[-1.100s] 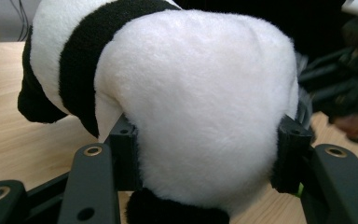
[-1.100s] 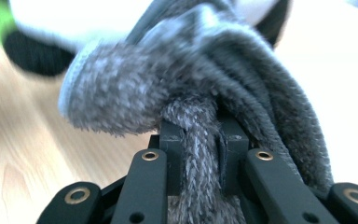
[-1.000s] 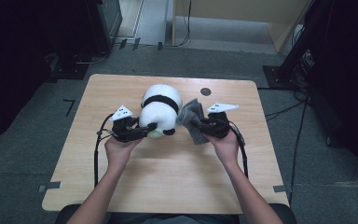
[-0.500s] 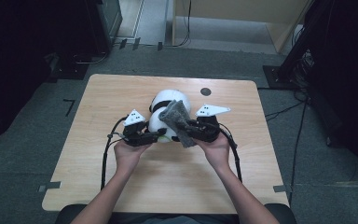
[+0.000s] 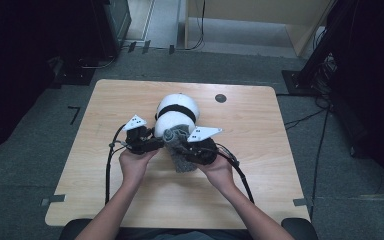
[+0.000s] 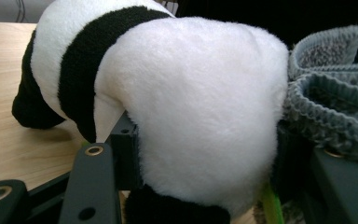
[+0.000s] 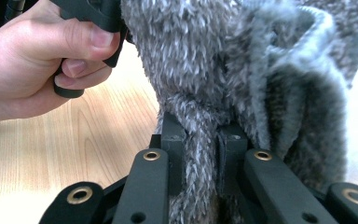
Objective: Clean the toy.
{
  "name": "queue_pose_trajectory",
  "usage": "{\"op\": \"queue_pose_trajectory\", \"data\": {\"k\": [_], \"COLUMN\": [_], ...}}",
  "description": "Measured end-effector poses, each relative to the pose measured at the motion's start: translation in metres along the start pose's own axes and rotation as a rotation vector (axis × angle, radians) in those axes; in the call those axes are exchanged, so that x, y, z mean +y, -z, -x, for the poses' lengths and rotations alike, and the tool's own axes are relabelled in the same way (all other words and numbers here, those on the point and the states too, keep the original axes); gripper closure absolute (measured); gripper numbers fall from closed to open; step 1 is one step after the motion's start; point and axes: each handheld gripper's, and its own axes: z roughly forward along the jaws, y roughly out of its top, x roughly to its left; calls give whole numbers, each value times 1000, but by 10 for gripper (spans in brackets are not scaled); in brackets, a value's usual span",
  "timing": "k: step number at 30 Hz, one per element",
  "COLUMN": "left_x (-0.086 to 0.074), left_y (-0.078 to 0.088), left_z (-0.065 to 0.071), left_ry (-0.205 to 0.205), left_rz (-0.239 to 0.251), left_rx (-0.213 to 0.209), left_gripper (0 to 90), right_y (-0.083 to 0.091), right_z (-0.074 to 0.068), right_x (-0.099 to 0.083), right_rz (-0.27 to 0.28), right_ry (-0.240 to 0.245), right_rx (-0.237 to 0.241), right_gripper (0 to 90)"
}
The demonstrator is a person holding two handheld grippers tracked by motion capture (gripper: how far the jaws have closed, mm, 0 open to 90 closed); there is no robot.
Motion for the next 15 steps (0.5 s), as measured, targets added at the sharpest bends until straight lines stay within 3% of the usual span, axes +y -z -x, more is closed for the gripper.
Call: {"op": "queue_pose_trajectory", "data": {"k": [8, 15], "left_x": [0, 2], "left_y": [-2, 3], "left_z": [1, -2], "left_ry": [-19, -9], "left_rz": [-20, 11], "left_rx": [19, 6], "left_gripper": [425, 424], "right_y": [-4, -12], "right_z": [6, 7], "right_x": [-9, -15], "right_rz": [6, -47], "right_ry": [27, 34], "right_rx": [10, 18], "right_gripper": [784, 784]}}
